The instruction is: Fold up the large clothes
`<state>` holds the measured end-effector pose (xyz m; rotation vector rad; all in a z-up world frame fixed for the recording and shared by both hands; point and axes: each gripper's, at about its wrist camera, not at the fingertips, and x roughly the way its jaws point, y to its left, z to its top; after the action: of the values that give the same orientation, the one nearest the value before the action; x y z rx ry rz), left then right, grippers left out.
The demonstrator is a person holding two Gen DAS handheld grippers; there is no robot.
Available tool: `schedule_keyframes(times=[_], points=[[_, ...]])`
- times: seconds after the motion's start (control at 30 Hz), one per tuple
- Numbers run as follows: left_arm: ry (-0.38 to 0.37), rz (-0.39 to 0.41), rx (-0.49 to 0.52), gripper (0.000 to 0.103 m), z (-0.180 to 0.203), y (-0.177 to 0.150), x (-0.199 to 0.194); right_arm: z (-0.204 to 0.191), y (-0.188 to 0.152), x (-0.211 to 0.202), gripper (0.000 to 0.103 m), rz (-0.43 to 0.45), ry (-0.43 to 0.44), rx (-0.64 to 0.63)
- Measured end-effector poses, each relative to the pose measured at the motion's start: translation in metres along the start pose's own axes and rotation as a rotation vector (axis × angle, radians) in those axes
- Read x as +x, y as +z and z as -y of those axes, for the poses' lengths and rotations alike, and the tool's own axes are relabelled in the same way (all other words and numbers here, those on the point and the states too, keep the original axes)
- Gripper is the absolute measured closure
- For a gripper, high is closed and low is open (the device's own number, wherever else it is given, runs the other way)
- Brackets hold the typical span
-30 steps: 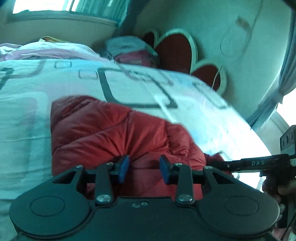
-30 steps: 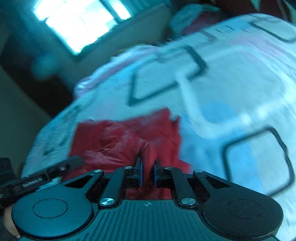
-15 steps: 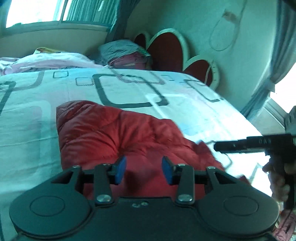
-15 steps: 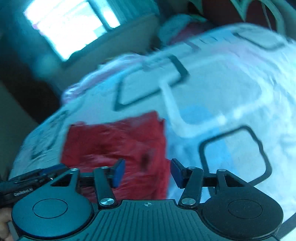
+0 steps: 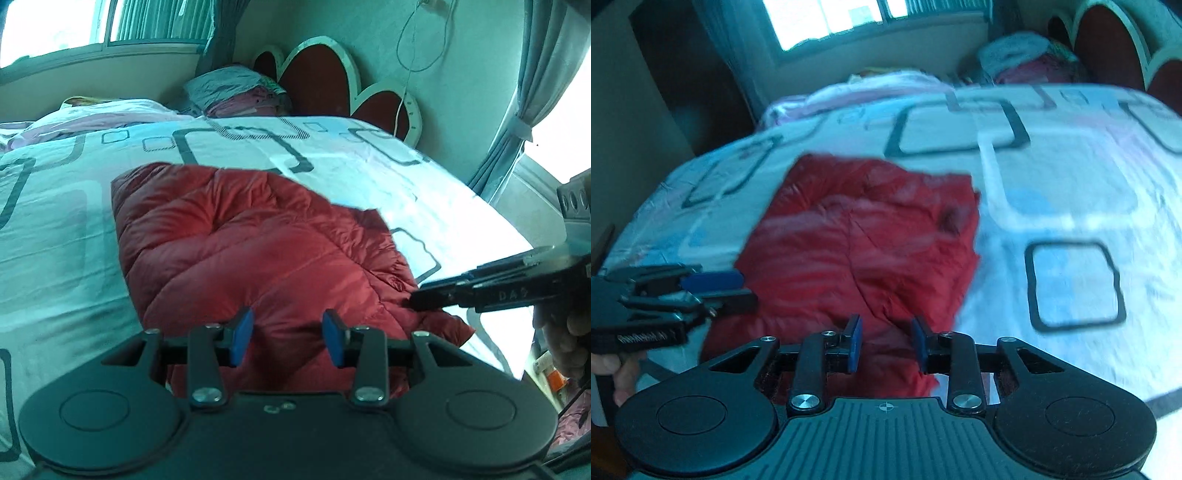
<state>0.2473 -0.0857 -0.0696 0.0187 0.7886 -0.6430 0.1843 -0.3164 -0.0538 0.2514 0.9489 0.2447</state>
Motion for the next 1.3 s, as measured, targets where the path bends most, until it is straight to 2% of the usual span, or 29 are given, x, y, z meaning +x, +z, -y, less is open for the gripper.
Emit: schedule_keyframes(times=[0.2, 0.37, 0.5, 0.57, 0.67, 0.8, 0.93, 1.07, 1.1, 1.17, 1.3], points=[[0.029, -0.027, 0.009, 0.061, -0.001, -0.009, 0.004, 0.004, -0.015, 0.012, 0.083, -0.048, 0.008, 0.043], [0.044, -0.045, 0.008, 0.061, -0.004, -0.017, 0.011, 0.007, -0.024, 0.037, 0.083, -0.089, -0.001, 0.052], [0.054, -0.045, 0.000, 0.063, -0.006, -0.017, 0.008, 0.009, -0.021, 0.036, 0.082, -0.095, -0.005, 0.047], [0.045, -0.038, -0.030, 0.062, -0.006, -0.012, 0.001, 0.009, -0.015, 0.022, 0.082, -0.066, -0.028, 0.045], [0.043, 0.050, -0.097, 0.053, -0.017, -0.001, -0.016, 0.019, 0.002, -0.008, 0.081, 0.029, -0.045, 0.079], [0.094, 0.106, -0.088, 0.054, -0.041, 0.024, -0.012, 0.020, 0.048, -0.018, 0.081, 0.148, -0.040, 0.055], [0.128, 0.146, -0.088, 0.055, -0.069, 0.057, 0.015, -0.001, 0.101, 0.013, 0.081, 0.190, -0.036, -0.050], [0.125, 0.138, -0.105, 0.059, -0.090, 0.084, 0.047, -0.024, 0.139, 0.069, 0.081, 0.120, -0.004, -0.132], [0.120, 0.121, -0.110, 0.064, -0.094, 0.087, 0.055, -0.028, 0.142, 0.081, 0.081, 0.103, 0.001, -0.154], [0.093, 0.110, -0.114, 0.066, -0.099, 0.090, 0.066, -0.032, 0.145, 0.103, 0.081, 0.071, 0.011, -0.184], [0.053, 0.077, -0.086, 0.066, -0.099, 0.095, 0.093, -0.013, 0.140, 0.132, 0.081, 0.036, -0.050, -0.147]])
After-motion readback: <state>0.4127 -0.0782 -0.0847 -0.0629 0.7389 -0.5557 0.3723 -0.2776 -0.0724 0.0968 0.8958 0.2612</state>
